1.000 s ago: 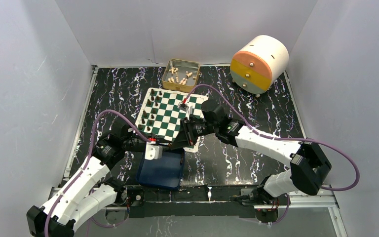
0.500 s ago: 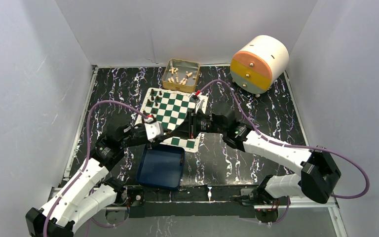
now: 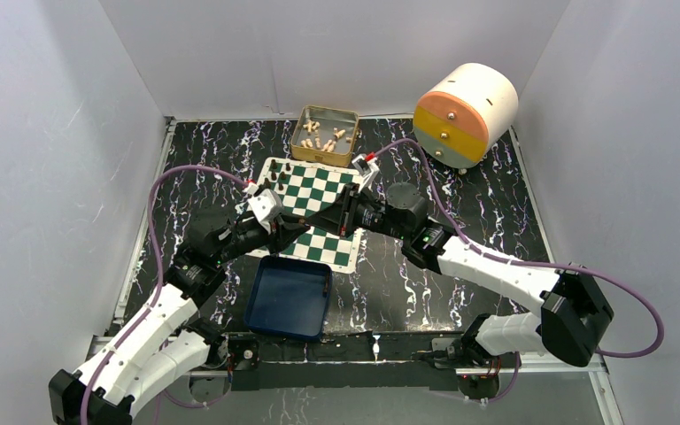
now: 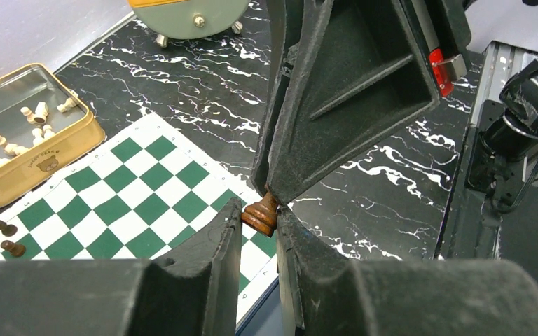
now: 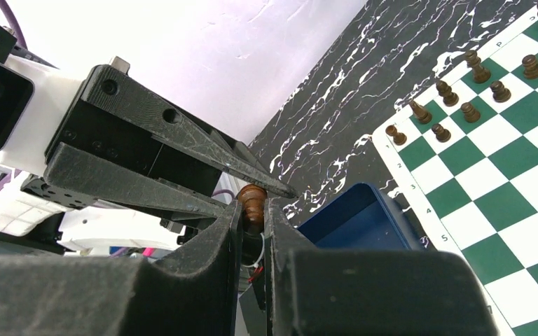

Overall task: Set up the chess pieces on the board
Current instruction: Place the chess piece on the chessboard.

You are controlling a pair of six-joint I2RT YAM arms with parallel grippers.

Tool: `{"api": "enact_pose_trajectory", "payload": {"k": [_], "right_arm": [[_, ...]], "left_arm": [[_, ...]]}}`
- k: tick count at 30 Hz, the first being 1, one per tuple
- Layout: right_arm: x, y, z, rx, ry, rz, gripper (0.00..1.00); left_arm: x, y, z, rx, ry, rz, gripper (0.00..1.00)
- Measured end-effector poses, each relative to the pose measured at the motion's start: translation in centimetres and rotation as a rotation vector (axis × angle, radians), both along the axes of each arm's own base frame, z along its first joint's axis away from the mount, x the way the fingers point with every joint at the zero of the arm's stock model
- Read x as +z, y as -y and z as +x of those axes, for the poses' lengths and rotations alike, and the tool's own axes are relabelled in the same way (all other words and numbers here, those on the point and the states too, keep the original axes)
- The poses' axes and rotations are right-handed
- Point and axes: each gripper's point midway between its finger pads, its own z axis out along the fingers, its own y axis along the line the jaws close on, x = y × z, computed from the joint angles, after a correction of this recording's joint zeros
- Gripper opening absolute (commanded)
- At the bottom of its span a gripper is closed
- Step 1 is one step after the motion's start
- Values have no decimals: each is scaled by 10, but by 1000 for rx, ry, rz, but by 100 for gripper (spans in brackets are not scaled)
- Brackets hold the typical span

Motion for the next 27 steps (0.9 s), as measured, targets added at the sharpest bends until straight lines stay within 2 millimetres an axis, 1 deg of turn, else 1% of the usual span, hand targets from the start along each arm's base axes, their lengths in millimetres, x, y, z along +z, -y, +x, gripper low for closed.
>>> {"api": "enact_pose_trajectory", "payload": {"k": [4,9,14,15,16,20,22,26,27], "right_arm": [[1,2,4,-30,-2,12,15],[2,2,6,-46,0,17,14],[-4,5,13,-83,6,-7,13],[-5,5,15,-90,10,-16,13],[-7,6,16,-97,12,-28,13],[-8,2,24,-112,27,-60,13],[-10,-2,29,-113,33,-81,13],[-17,-18,43,-106,34,-149,12],[-21,-23,47,-103,35,-171,12]], "left_arm": [[1,0,3,28,-25,-28,0],[2,0,6,54,-53,-52,31],[8,-8,6,104,-54,-71,50],[10,-11,6,119,-50,-77,78],[13,-13,4,129,-44,-82,89],[22,-23,-2,165,-37,-96,90],[31,-28,-6,178,-27,-100,90],[60,-41,-17,209,21,-135,90],[70,-45,-20,220,38,-149,90]]}}
